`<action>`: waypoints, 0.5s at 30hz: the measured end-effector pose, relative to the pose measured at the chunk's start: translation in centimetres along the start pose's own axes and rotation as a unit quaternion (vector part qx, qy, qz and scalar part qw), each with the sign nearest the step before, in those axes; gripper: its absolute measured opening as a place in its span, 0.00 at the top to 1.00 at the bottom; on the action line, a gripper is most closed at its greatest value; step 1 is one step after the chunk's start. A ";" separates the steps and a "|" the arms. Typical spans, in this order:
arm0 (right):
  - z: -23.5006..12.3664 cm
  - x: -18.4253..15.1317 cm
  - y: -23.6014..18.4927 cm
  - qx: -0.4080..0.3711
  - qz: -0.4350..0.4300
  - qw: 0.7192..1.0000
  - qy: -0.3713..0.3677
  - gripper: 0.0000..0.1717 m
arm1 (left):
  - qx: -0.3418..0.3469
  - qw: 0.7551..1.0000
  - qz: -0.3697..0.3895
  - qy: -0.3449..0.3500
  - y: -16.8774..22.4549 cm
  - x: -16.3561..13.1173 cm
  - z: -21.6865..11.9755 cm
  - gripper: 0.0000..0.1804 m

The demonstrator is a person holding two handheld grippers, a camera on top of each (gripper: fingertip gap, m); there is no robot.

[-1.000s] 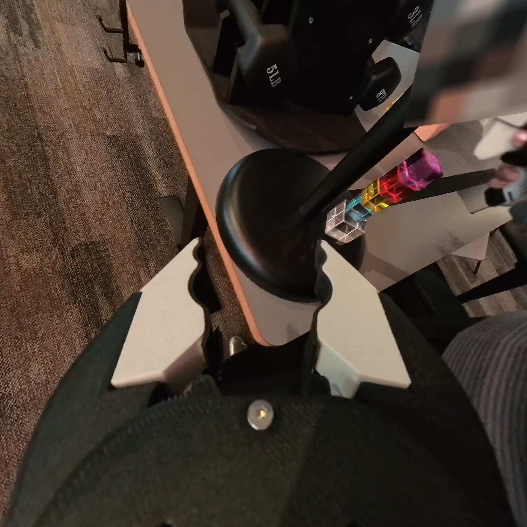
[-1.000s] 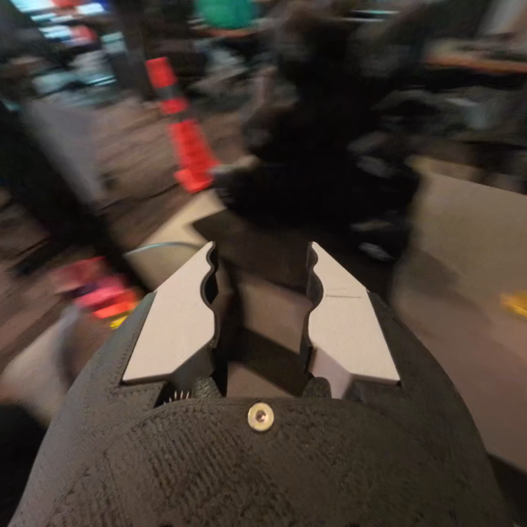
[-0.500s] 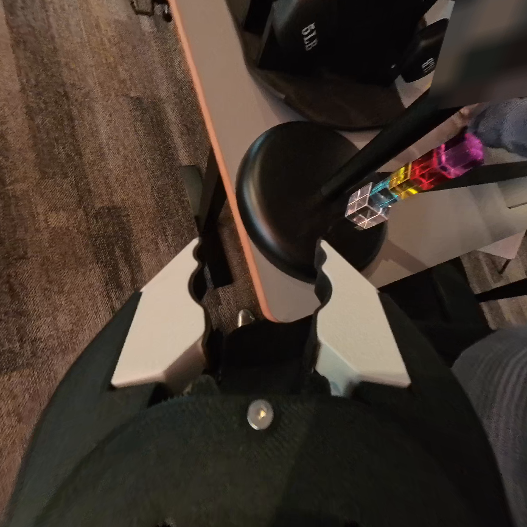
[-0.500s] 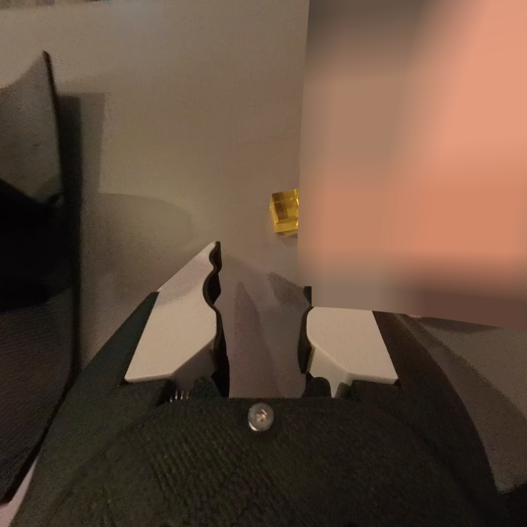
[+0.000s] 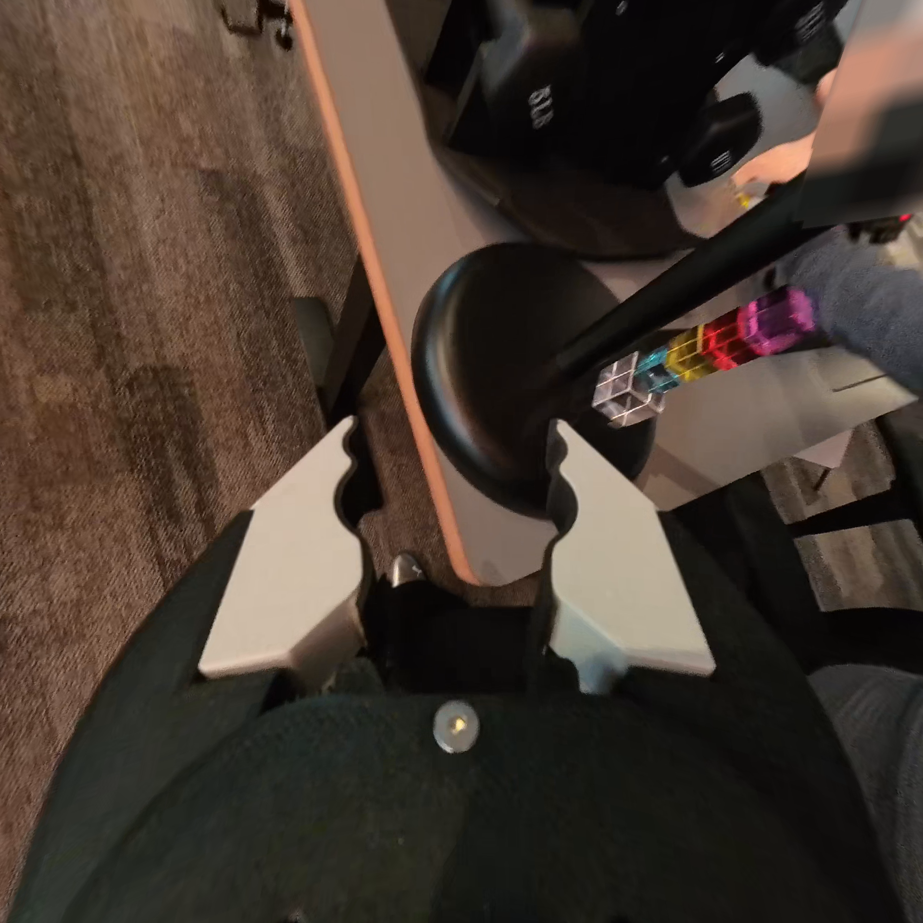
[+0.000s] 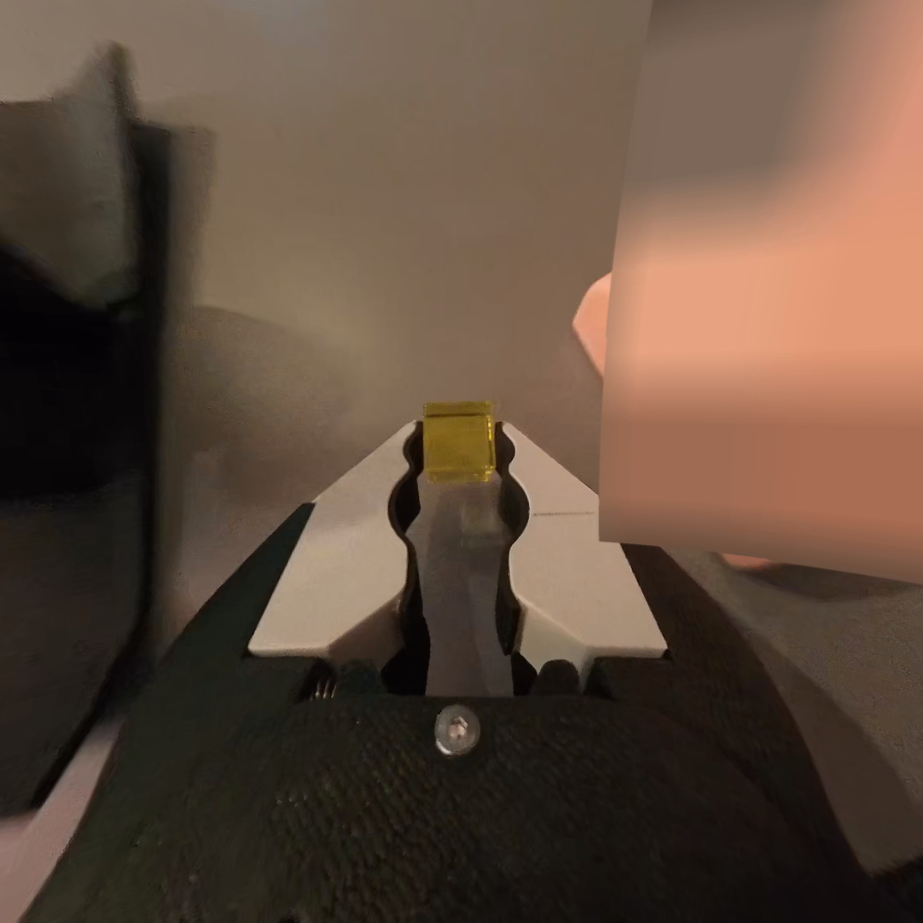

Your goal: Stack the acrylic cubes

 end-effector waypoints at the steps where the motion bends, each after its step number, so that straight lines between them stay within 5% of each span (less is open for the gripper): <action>1: -2.7 -0.8 -0.4 0.019 0.004 1.000 0.016 0.85 | -0.010 1.000 0.006 0.007 0.2 0.5 -0.1 0.60; 9: -25.8 -6.0 -6.1 0.150 -0.006 0.986 0.076 0.85 | -0.078 0.993 0.024 0.080 0.6 1.8 -3.1 0.58; 15: -35.8 -5.0 -12.0 0.273 -0.080 0.949 0.134 0.85 | -0.109 0.987 0.033 0.112 0.2 2.0 -5.3 0.57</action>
Point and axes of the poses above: each gripper's, where its closed fingertips meet, z out along the fingers, x out of its top, y = z × x across the jaws, the point moved 8 cm from there along -z, back along the fingers, and after that the axes turned 15 degrees about -x, right-handed, at the moved point
